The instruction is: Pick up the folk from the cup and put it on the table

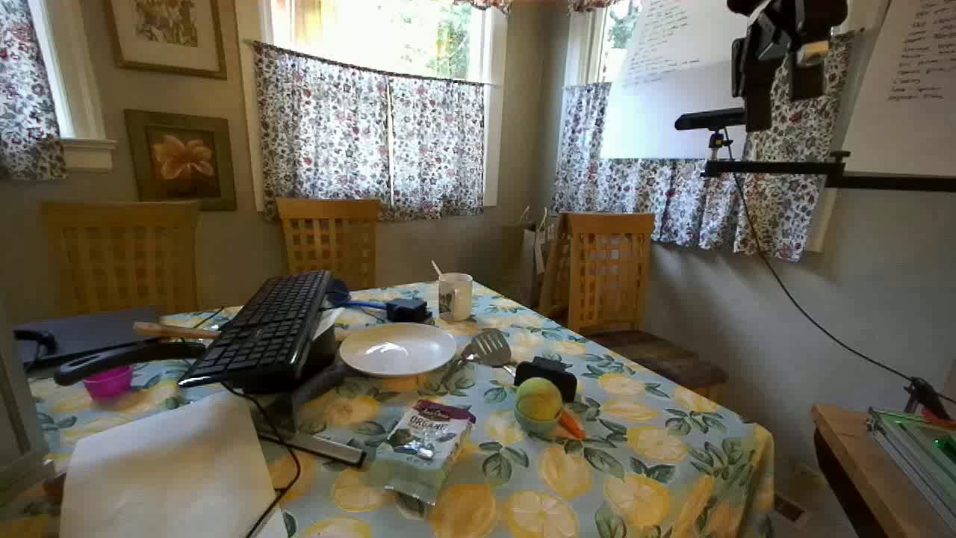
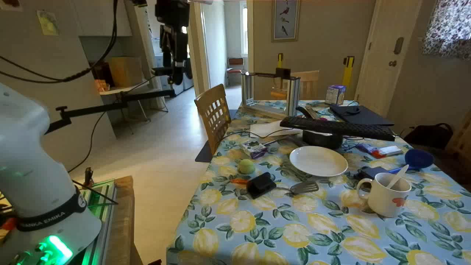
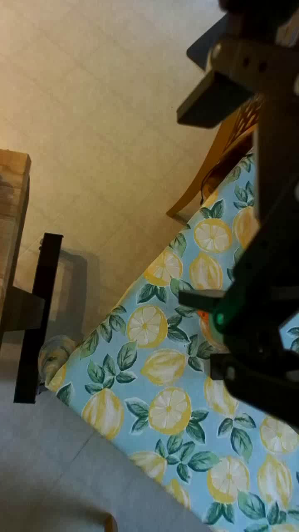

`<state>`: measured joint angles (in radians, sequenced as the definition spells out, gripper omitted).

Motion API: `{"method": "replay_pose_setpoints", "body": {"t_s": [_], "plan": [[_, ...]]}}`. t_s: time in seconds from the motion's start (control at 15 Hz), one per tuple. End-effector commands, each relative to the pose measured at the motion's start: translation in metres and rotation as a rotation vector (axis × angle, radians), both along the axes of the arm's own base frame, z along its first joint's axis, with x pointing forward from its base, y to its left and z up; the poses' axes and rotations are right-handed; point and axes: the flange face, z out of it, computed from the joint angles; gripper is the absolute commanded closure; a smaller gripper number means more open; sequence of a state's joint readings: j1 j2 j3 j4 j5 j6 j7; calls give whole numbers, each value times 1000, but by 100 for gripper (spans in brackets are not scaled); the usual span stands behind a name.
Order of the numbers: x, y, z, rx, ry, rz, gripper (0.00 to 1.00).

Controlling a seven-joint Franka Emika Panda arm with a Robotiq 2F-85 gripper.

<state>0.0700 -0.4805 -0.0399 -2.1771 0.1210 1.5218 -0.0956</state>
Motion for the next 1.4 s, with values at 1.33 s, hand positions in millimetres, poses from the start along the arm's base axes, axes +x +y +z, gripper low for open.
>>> {"method": "replay_pose_setpoints", "body": {"t_s": [1.33], "plan": [[61, -275, -39, 214, -56, -667, 0]]}}
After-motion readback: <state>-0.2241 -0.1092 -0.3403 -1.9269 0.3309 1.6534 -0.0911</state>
